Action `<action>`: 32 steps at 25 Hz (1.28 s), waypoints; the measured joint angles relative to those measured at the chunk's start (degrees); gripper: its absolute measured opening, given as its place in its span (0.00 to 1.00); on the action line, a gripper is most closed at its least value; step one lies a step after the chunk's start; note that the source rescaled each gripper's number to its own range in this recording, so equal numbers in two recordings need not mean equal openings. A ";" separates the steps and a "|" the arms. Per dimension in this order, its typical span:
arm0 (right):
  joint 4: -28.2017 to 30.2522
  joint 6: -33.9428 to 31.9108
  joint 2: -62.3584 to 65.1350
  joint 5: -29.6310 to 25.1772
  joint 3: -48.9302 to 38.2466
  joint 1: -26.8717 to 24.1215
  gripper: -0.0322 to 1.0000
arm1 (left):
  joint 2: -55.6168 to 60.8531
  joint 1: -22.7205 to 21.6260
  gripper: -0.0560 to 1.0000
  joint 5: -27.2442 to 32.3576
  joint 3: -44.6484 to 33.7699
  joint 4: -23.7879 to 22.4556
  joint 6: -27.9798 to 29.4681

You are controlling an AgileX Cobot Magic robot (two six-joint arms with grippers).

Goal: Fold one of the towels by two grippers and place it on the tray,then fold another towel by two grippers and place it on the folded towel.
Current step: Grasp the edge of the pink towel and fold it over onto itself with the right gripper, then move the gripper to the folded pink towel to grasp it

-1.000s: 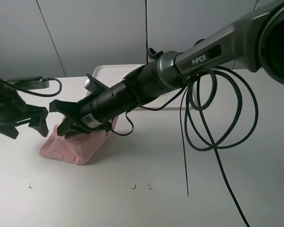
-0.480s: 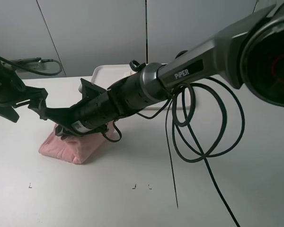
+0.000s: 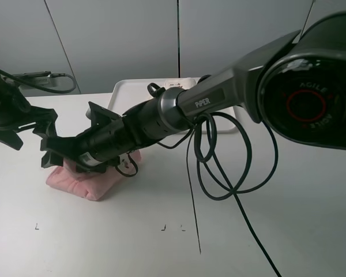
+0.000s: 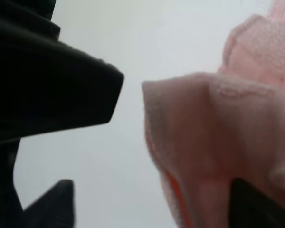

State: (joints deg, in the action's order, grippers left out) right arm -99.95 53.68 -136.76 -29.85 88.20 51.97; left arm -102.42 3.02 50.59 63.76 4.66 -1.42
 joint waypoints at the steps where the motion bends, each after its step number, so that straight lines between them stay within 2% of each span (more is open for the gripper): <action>1: 0.06 0.38 0.00 -1.86 0.00 0.00 0.93 | 0.00 0.00 1.00 -0.12 0.00 0.00 -0.04; 3: 0.06 1.46 0.00 -6.21 0.25 0.00 0.92 | 0.00 0.00 1.00 -0.14 0.00 0.00 -0.04; 7: 0.16 2.47 0.55 -15.56 0.74 -0.60 0.76 | 0.00 0.00 1.00 -0.23 0.00 -0.44 -0.13; 10: 3.90 1.32 2.73 -17.48 0.82 -1.82 0.81 | 0.00 0.00 1.00 -0.23 0.00 -0.55 -0.13; 14: 16.57 -4.50 7.46 -17.67 0.87 -4.18 0.90 | 0.00 0.00 1.00 -0.23 0.00 -0.90 -0.13; 21: 43.99 -20.11 12.31 -18.63 0.96 -8.41 0.91 | 0.00 0.00 1.00 -0.23 0.00 -1.02 -0.13; 23: 52.66 -24.06 12.82 -20.63 0.96 -8.55 0.91 | 0.00 0.00 1.00 -0.57 0.00 -1.02 -0.13; 26: 58.94 -26.77 12.82 -24.24 0.96 -8.55 0.91 | 0.00 0.00 1.00 -0.59 0.00 -1.02 -0.13; 32: 64.13 -30.30 9.84 -25.42 0.96 -6.94 0.91 | 0.00 0.00 1.00 -0.69 0.00 -1.13 -0.13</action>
State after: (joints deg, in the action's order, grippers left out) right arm -35.82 23.38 -126.92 -55.28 89.16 45.02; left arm -102.42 3.02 49.90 63.76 3.53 -1.55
